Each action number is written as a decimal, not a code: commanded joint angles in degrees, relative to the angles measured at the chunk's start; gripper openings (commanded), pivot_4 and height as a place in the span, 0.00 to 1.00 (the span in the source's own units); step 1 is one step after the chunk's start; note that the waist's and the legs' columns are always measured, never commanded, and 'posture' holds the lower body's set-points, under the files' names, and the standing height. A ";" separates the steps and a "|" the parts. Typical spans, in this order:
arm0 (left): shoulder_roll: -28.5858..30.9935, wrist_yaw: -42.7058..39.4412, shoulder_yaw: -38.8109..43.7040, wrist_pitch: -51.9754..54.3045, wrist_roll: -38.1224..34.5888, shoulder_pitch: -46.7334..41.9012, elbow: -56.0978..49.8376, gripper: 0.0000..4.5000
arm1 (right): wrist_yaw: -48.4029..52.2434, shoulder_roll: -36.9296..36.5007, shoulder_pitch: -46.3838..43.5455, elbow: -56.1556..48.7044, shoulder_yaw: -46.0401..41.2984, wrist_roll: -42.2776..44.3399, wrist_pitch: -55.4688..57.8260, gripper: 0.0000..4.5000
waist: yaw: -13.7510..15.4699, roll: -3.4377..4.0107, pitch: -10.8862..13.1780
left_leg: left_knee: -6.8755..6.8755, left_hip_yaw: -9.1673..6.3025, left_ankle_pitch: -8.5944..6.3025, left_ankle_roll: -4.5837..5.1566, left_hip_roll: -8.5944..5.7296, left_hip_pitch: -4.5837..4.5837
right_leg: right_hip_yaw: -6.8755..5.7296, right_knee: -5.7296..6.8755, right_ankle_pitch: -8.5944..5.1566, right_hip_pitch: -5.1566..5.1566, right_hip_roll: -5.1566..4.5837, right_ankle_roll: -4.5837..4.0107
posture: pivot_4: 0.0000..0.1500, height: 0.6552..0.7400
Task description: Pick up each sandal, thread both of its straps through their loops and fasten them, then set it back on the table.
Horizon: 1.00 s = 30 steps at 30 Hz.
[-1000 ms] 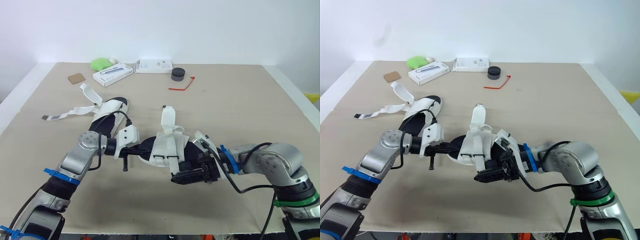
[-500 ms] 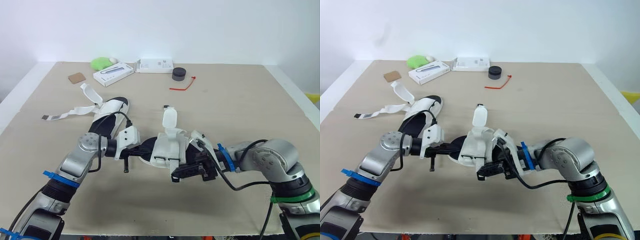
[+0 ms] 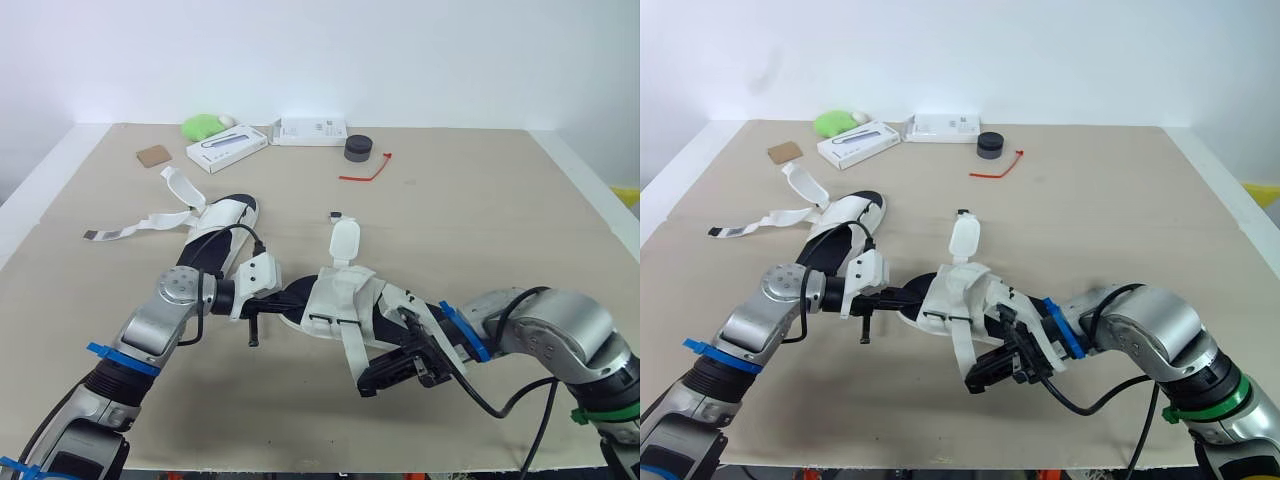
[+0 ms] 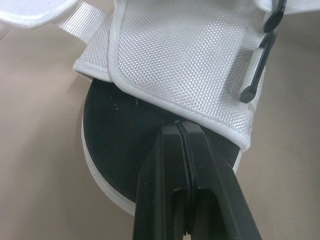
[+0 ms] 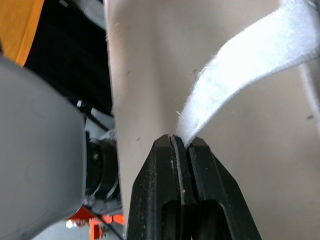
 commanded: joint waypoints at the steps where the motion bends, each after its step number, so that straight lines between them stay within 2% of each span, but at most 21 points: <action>1: 0.07 0.31 -0.25 0.23 0.67 0.90 0.33 0.00 | 3.83 -2.40 0.07 -3.21 0.73 0.15 -1.37 0.01 | 0.00 0.00 0.00 | 0.00 0.00 0.00 0.00 0.00 0.00 | 0.00 0.00 0.00 0.00 0.00 0.01 | 1.00 1.00; 8: -0.06 0.10 -0.33 -0.03 0.85 0.58 0.98 0.00 | 12.34 -8.53 0.23 -6.27 3.17 -2.10 -6.20 0.01 | 0.03 0.01 0.01 | 0.00 0.01 0.00 0.00 0.00 0.00 | -0.03 -0.01 -0.10 0.00 -0.03 0.14 | 1.00 1.00; 15: -0.29 -0.01 -0.51 -0.48 1.17 0.33 1.65 0.00 | 13.22 -7.48 0.48 -5.17 2.12 -3.73 -10.17 0.01 | 0.08 0.01 0.01 | 0.00 0.01 -0.01 -0.03 -0.01 0.00 | -0.03 -0.01 -0.11 0.00 -0.05 0.13 | 1.00 1.00; 18: -0.41 -0.04 -0.54 -0.61 1.19 0.35 1.77 0.00 | 13.44 -7.38 0.45 -5.24 1.79 -5.39 -12.93 0.25 | 0.09 0.01 0.01 | 0.00 0.00 -0.01 -0.03 -0.02 0.00 | -0.04 -0.01 -0.11 0.00 -0.07 0.13 | 1.00 1.00; 21: -0.54 -0.03 -0.61 -0.60 1.20 0.29 1.83 0.00 | 13.82 -7.60 1.30 -5.46 1.05 -7.59 -17.17 0.55 | 0.09 0.01 0.01 | 0.00 0.01 -0.01 -0.03 -0.02 0.00 | -0.05 -0.01 -0.11 0.00 -0.08 0.13 | 1.00 1.00; 23: -0.54 -0.12 -0.64 -0.73 1.23 0.34 1.92 0.00 | 14.44 -8.33 3.80 -4.94 -0.01 -14.17 -28.34 0.74 | 0.10 0.01 0.00 | 0.01 0.00 -0.01 -0.04 -0.01 0.01 | -0.07 -0.01 -0.11 0.01 -0.08 0.13 | 1.00 1.00; 25: -0.58 -0.15 -0.62 -0.83 1.26 0.36 2.01 0.00 | 15.13 -8.66 6.89 -3.16 -1.91 -21.10 -41.86 0.99 | 0.11 0.01 0.00 | 0.01 0.01 -0.01 -0.04 -0.01 0.01 | -0.07 0.00 -0.12 0.01 -0.07 0.14 | 1.00 1.00; 30: -0.83 -0.15 -0.42 -0.99 1.30 0.16 2.29 0.00 | 11.33 -5.18 9.35 4.46 -4.49 -36.80 -73.02 1.00 | 0.08 0.00 0.00 | 0.01 0.16 0.00 -0.06 -0.04 0.07 | 0.02 0.00 -0.11 0.03 -0.08 0.20 | 1.00 1.00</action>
